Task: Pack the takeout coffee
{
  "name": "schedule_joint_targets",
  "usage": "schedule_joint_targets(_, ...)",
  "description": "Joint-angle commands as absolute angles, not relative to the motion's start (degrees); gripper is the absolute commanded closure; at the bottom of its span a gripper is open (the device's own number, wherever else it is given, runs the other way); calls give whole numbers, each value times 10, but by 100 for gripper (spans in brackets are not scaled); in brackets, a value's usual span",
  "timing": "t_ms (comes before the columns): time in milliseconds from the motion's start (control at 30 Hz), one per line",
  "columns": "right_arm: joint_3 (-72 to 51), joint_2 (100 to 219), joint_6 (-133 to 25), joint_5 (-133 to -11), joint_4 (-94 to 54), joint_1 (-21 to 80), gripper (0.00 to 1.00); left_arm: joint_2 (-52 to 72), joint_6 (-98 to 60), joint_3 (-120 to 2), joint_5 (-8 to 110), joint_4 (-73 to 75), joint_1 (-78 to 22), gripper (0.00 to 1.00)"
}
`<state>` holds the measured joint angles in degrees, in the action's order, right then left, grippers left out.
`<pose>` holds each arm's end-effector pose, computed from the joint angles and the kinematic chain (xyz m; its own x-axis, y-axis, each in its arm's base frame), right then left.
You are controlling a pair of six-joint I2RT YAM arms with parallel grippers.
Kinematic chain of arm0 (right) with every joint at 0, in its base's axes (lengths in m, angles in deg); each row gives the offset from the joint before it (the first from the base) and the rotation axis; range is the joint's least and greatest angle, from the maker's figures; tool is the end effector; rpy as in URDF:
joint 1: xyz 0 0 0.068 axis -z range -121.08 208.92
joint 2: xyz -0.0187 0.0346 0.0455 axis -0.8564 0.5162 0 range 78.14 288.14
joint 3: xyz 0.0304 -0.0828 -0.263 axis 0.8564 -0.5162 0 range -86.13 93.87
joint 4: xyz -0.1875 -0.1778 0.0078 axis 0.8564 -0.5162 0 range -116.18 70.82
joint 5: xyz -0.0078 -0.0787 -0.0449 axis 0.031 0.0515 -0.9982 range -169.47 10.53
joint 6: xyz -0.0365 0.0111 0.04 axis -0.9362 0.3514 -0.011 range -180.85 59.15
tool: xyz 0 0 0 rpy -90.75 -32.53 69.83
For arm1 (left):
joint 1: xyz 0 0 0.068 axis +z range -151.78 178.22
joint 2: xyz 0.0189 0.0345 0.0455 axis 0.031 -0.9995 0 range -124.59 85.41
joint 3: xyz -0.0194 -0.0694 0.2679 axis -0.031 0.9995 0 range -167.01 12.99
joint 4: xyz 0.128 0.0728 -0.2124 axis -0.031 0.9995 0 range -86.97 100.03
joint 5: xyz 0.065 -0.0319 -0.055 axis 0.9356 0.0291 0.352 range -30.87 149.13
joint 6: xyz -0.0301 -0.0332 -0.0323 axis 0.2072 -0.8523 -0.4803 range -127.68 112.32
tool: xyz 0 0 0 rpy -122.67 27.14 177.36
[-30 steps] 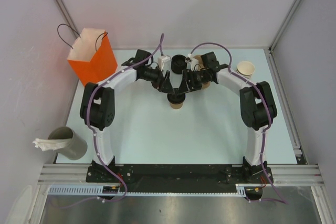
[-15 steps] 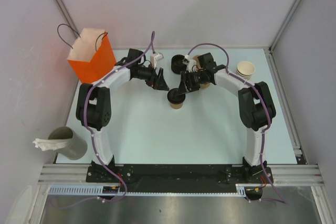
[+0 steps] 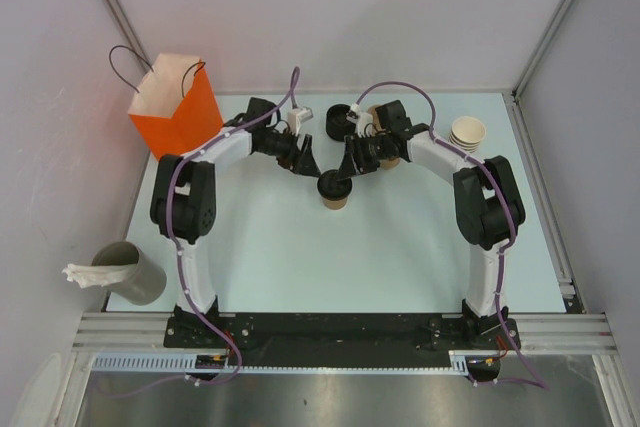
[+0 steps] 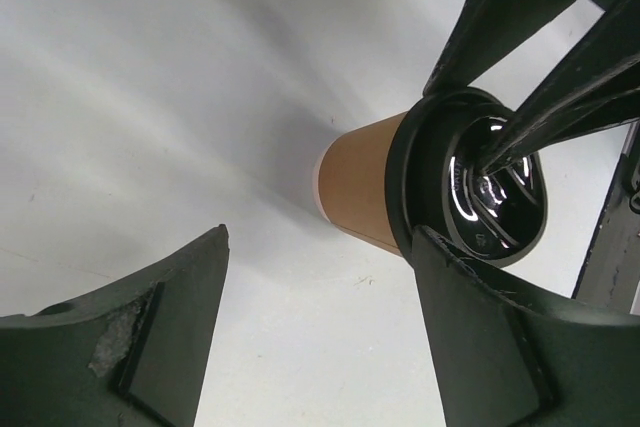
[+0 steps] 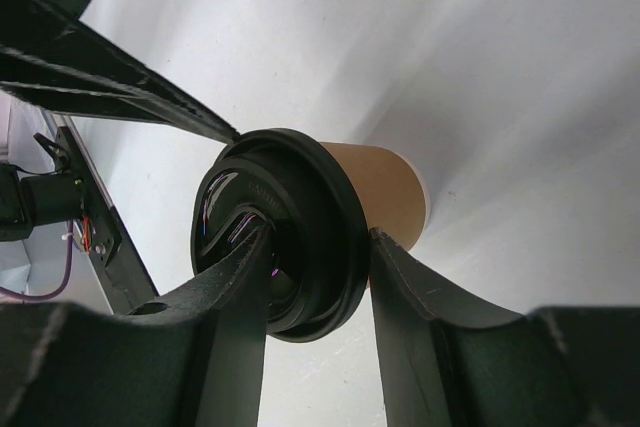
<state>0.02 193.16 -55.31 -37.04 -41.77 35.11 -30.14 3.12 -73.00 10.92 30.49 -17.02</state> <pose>0.3904 0.1999 0.2132 -0.7782 -0.2654 -0.5691 -0.6102 0.5336 0.5856 0.4072 -0.1400 0.2058 -0.6889 0.3171 -0.6519 0.7083 0.4856 -0.5123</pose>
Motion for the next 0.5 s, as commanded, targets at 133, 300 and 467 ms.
schedule_joint_targets(133,8,1946,-568,-394,-426,350,59,-318,55,-732,127,319,-186,27)
schedule_joint_targets(300,6,1945,-573,-402,-431,348,60,-332,63,-738,186,331,-204,42)
schedule_joint_targets(467,8,1948,-589,-428,-448,342,61,-345,80,-739,237,351,-216,55)
